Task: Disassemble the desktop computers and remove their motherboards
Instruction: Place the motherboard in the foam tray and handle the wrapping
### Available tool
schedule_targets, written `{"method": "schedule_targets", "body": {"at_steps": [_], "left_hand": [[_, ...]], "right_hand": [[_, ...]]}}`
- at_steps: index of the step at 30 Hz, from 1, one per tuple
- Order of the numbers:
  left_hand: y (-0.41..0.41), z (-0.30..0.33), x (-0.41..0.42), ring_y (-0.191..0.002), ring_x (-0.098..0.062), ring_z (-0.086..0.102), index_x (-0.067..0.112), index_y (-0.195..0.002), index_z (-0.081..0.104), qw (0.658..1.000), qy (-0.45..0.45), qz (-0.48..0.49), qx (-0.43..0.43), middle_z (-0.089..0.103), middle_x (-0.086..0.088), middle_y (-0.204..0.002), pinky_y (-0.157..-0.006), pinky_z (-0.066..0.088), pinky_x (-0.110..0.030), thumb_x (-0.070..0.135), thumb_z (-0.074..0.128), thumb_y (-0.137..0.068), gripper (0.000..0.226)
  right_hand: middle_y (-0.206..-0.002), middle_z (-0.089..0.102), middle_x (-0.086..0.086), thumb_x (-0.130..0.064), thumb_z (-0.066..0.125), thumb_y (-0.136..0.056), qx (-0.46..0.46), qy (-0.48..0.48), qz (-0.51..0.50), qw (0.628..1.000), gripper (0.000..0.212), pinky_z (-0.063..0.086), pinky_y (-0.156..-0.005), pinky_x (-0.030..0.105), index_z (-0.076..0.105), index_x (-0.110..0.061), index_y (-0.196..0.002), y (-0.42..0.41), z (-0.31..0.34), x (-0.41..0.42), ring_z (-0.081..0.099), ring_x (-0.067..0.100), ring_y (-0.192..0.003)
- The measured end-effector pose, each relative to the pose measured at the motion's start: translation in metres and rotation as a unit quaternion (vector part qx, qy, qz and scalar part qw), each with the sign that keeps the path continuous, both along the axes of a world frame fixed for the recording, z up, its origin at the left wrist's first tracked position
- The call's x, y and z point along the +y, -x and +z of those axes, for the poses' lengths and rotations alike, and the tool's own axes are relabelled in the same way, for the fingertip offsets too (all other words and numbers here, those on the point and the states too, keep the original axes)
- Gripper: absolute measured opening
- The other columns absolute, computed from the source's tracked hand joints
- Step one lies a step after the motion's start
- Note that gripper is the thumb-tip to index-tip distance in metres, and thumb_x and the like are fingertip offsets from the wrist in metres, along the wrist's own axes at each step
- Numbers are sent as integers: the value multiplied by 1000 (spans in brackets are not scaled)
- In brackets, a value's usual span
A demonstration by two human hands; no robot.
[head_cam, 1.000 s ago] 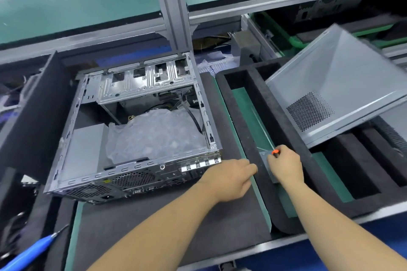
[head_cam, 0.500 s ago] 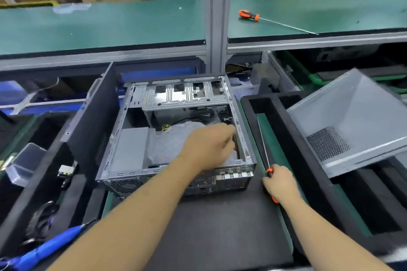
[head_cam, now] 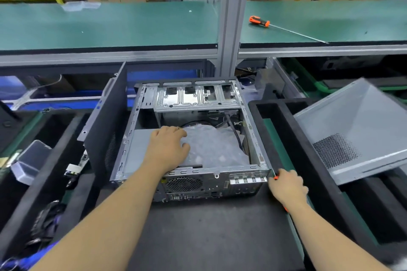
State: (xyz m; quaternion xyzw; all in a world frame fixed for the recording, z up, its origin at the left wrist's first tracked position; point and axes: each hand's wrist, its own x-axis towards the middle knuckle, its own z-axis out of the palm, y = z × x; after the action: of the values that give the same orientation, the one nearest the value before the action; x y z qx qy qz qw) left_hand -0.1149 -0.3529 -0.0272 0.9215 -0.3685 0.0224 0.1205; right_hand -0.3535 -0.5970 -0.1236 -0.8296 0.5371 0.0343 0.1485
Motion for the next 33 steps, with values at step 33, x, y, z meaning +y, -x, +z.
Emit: {"method": "schedule_targets", "body": {"at_steps": [33], "left_hand": [[11, 9, 3, -125, -11, 50, 42, -139, 42, 997, -23, -28, 74, 60, 16, -130, -119, 3, -49, 103, 30, -61, 101]], "right_hand": [[-107, 68, 2, -36, 56, -83, -88, -18, 450, 889, 49, 48, -66, 32, 48, -36, -131, -147, 131, 56, 57, 17, -82]]}}
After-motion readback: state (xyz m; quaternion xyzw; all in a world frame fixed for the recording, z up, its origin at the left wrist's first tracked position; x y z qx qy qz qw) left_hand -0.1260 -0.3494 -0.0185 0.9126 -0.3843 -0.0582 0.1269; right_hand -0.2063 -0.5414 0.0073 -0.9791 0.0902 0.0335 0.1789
